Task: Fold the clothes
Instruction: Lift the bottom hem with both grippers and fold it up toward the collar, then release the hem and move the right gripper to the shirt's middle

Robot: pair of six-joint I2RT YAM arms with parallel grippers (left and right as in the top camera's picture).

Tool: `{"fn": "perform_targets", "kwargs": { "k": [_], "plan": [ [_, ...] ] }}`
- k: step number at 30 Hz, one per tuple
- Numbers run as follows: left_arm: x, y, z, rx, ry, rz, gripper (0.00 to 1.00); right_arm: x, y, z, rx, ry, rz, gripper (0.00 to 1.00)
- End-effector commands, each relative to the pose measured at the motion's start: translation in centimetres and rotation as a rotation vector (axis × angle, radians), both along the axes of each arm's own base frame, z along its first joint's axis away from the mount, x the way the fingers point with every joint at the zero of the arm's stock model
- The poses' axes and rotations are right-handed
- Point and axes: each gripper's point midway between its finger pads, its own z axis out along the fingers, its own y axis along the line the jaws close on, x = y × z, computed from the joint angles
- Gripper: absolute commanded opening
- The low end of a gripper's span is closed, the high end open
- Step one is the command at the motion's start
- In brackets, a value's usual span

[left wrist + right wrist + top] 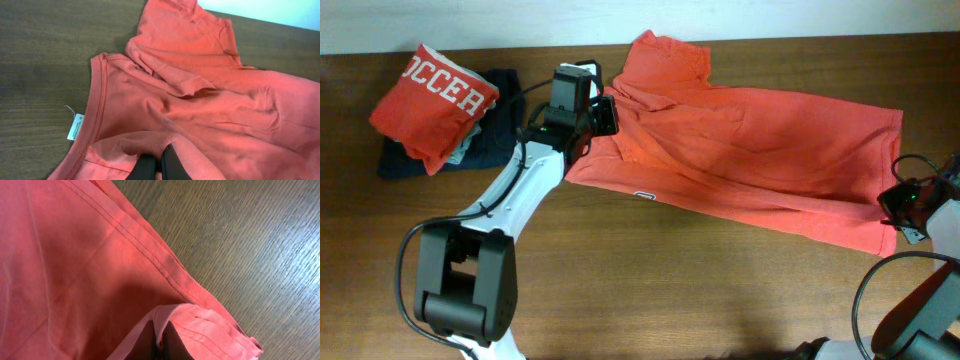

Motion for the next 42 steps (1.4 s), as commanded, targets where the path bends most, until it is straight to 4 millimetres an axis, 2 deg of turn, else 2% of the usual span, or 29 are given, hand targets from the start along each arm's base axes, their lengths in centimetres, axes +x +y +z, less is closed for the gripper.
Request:
{"fn": "perform_targets", "kwargs": {
  "k": [1,11,15,18,19,21,24,29,31,35,37,40,42],
  "plan": [
    [0.8,-0.1,0.4,0.019,-0.032,-0.005,0.01,0.5,-1.2,0.7,-0.057,0.0,-0.024,0.04],
    [1.0,-0.1,-0.4,0.021,-0.023,-0.006,0.01,1.0,-1.7,0.5,-0.084,-0.025,-0.026,0.06],
    [1.2,-0.2,-1.8,0.026,-0.004,-0.006,0.02,1.4,-2.0,-0.1,-0.088,-0.031,-0.025,0.1],
    [1.3,-0.5,-2.7,0.024,0.006,-0.014,0.11,1.7,-2.1,-0.8,-0.078,-0.03,-0.022,0.15],
    [1.4,-0.6,-2.8,0.023,0.004,-0.015,0.2,1.8,-2.1,-1.1,-0.076,-0.027,-0.019,0.16],
    [1.7,-0.6,-2.5,0.019,-0.013,-0.015,0.31,2.2,-2.0,-1.5,-0.077,-0.029,-0.013,0.22],
    [2.5,-1.0,-1.4,0.0,-0.067,-0.016,0.39,3.3,-2.0,-1.6,-0.101,-0.046,0.021,0.3],
    [3.9,-1.4,1.1,-0.025,-0.15,-0.016,0.46,5.8,-2.3,-0.2,-0.18,-0.123,0.1,0.66],
    [4.5,-1.6,2.5,-0.01,-0.188,-0.034,0.46,6.5,-2.5,0.3,-0.208,-0.141,0.126,0.74],
    [5.1,-1.6,5.2,0.052,-0.21,-0.067,0.47,8.3,-1.8,2.0,-0.217,-0.201,0.267,0.76],
    [5.2,-0.5,6.4,0.088,-0.181,-0.028,0.47,9.0,-0.8,2.9,-0.179,-0.22,0.335,0.75],
    [5.1,1.0,7.8,0.113,-0.134,0.011,0.47,9.1,0.6,4.8,-0.103,-0.203,0.388,0.66],
    [4.9,1.9,8.6,0.099,-0.101,0.041,0.51,9.4,2.1,6.5,-0.08,-0.181,0.479,0.55]
  ]
}}
